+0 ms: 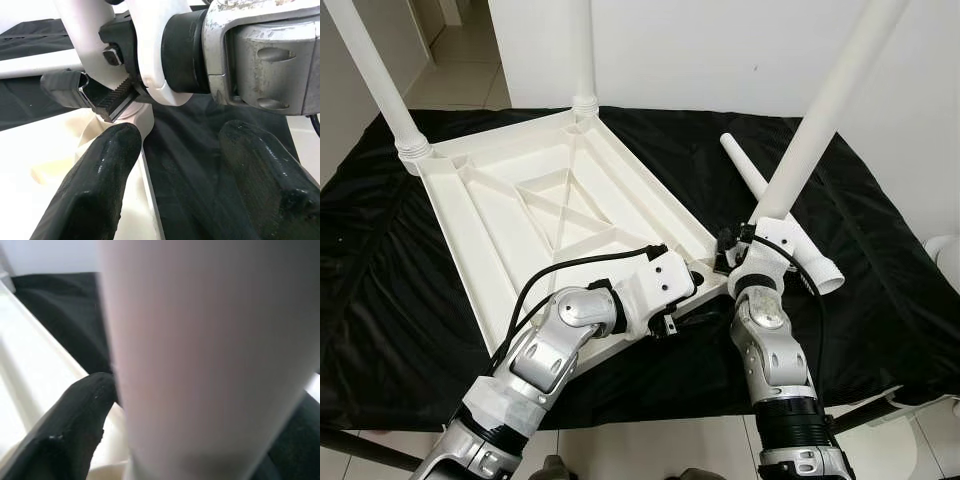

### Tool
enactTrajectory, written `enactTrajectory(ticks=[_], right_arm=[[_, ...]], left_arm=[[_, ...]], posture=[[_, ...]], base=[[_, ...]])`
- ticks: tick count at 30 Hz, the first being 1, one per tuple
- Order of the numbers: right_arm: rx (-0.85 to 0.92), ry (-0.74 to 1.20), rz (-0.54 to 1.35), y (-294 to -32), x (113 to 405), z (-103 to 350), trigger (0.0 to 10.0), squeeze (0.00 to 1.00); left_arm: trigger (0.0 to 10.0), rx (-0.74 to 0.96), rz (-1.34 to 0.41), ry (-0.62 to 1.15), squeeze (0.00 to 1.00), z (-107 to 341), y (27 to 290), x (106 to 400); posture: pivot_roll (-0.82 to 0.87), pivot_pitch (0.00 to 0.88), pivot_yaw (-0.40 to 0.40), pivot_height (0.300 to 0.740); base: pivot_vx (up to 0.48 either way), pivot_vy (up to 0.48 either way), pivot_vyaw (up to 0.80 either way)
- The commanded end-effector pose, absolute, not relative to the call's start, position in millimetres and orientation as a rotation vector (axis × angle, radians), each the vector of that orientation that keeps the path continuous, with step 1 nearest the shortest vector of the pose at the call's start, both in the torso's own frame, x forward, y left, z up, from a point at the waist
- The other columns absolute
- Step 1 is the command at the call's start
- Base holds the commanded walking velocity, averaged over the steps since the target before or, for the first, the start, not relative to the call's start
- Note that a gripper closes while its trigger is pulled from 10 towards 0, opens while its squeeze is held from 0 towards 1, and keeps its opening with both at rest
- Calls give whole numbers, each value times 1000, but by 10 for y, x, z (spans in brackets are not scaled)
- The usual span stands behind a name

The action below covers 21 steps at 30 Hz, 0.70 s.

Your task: Building children table

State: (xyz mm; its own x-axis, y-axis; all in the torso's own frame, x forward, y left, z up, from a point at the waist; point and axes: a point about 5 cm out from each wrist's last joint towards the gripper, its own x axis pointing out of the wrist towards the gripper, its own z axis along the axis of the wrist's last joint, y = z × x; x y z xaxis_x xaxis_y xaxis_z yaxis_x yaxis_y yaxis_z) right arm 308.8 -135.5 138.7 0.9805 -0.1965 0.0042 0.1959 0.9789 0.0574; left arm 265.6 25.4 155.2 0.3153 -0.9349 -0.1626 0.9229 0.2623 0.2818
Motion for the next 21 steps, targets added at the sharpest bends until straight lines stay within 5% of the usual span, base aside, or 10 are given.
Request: enactTrajectory(ticks=[1,2,3,21], right_arm=[[61,-27,-187,-1340,3086,1417,10000,1000],[48,-34,-159,-1383,3075,1415,10000,1000],[33,-37,-60,-1483,3058,1393,10000,0],[-129,-3,403,-1827,3211,1391,10000,0]], left_arm=[[10000,365,-1247,-43,0,1553,245,2644],[10000,364,-1245,-44,0,1555,246,2647],[10000,363,-1240,-46,0,1561,246,2655],[10000,366,-1221,-53,0,1596,253,2711]], posture=[[-7,0,-37,740],[-7,0,-38,740],[-9,0,-37,740],[-2,0,-31,740]], base=[[0,0,0],[0,0,0],[0,0,0],[0,0,0]])
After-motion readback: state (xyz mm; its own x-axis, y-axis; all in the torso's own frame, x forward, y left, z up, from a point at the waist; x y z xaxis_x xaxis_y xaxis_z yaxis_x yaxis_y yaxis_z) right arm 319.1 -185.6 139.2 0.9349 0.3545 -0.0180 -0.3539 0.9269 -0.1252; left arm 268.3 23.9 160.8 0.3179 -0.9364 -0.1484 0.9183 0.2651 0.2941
